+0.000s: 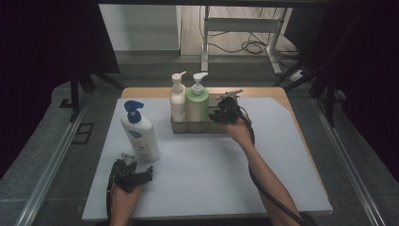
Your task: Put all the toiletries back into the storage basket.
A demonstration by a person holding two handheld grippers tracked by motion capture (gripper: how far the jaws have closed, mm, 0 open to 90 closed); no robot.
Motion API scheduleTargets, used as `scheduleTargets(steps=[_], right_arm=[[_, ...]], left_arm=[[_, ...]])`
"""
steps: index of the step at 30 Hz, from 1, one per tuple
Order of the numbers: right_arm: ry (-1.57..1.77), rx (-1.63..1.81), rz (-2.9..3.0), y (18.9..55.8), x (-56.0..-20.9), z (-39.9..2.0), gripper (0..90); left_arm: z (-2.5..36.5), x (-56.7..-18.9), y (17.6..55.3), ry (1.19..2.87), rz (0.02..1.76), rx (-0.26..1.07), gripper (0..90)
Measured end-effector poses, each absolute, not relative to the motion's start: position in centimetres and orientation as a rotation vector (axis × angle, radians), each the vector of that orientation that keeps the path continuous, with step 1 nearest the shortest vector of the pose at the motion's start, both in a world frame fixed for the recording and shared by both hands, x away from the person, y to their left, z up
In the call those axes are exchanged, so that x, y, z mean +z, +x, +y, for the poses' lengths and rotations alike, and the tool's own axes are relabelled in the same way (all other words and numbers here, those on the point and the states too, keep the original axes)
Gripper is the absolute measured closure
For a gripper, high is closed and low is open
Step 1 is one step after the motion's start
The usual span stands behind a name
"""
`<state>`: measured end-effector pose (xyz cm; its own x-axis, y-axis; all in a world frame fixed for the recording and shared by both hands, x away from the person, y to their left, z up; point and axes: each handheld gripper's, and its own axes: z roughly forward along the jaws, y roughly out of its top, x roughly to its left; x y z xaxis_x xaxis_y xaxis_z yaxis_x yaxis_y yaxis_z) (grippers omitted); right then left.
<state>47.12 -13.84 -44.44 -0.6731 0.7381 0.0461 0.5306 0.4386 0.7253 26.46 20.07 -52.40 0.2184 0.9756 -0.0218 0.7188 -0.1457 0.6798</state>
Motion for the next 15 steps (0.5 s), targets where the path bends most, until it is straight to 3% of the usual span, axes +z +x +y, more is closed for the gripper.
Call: scheduleTargets(steps=[9, 15], right_arm=[[1.059, 1.105, 2.419, 46.1, -44.0, -15.2, 36.7], [1.033, 1.113, 2.426, 45.0, -43.8, -16.0, 25.3]], left_arm=[[20.1, -52.4, 26.5, 1.929, 1.560, 0.586, 13.7], [20.1, -52.4, 26.5, 1.929, 1.560, 0.586, 13.7]])
